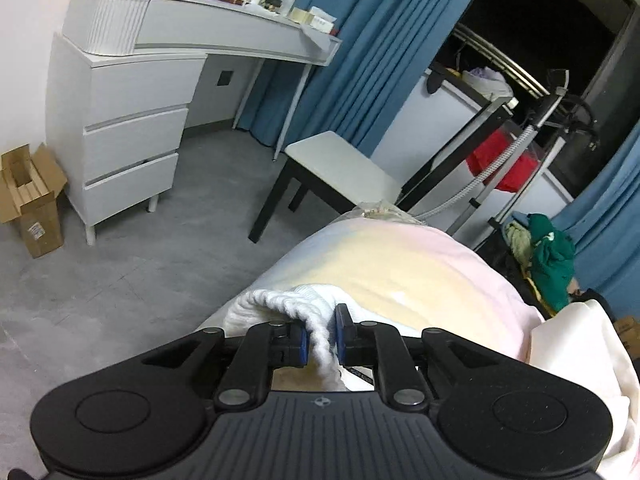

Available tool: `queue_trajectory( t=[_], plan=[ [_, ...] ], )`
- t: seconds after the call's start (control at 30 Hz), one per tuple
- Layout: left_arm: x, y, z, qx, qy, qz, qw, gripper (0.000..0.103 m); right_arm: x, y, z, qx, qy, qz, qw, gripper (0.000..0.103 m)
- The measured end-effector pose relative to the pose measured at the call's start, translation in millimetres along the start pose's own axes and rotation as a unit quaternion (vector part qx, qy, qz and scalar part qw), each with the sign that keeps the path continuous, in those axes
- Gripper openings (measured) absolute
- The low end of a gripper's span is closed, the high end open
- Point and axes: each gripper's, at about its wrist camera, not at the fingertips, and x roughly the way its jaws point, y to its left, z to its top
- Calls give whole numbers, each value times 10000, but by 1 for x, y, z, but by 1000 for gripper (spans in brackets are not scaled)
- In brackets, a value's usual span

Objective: Fold clothes

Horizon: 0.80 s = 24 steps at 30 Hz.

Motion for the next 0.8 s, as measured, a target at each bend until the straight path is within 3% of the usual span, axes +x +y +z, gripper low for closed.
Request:
queue_trajectory(
  t=[0.1, 0.13, 0.17, 0.2, 0.23, 0.37, 0.5, 0.8],
  plan=[
    [-11, 10, -3, 102, 22, -126, 9999, 20, -1, 1, 0, 12, 79, 51, 10000, 30],
    [-22, 10, -5, 224, -5, -105, 9997, 33, -2, 0, -1, 23, 117, 41, 9999, 42],
    [-33, 11, -7, 347, -31, -84, 9994, 43, -4, 1, -3, 64, 142, 54, 9999, 61],
    [-46, 10, -9, 462, -88, -47, 9989, 65, -6, 2, -6, 85, 153, 127, 9998, 71],
    [-60, 8, -13, 557, -217, 29, 9982, 77, -9, 3, -10, 95, 166, 197, 9996, 87],
    [-120, -1, -30, 900, -506, 12, 9947, 80, -26, 22, -18, -588, 257, 197, 9977, 88],
    [-173, -23, -60, 1282, -649, -185, 9895, 80, -61, 28, -15, -1044, 7, 151, 9944, 88],
    [-249, -124, -170, 2136, -900, -913, 9685, 80, -173, -27, 24, -1295, -709, -594, 9873, 88]
  ],
)
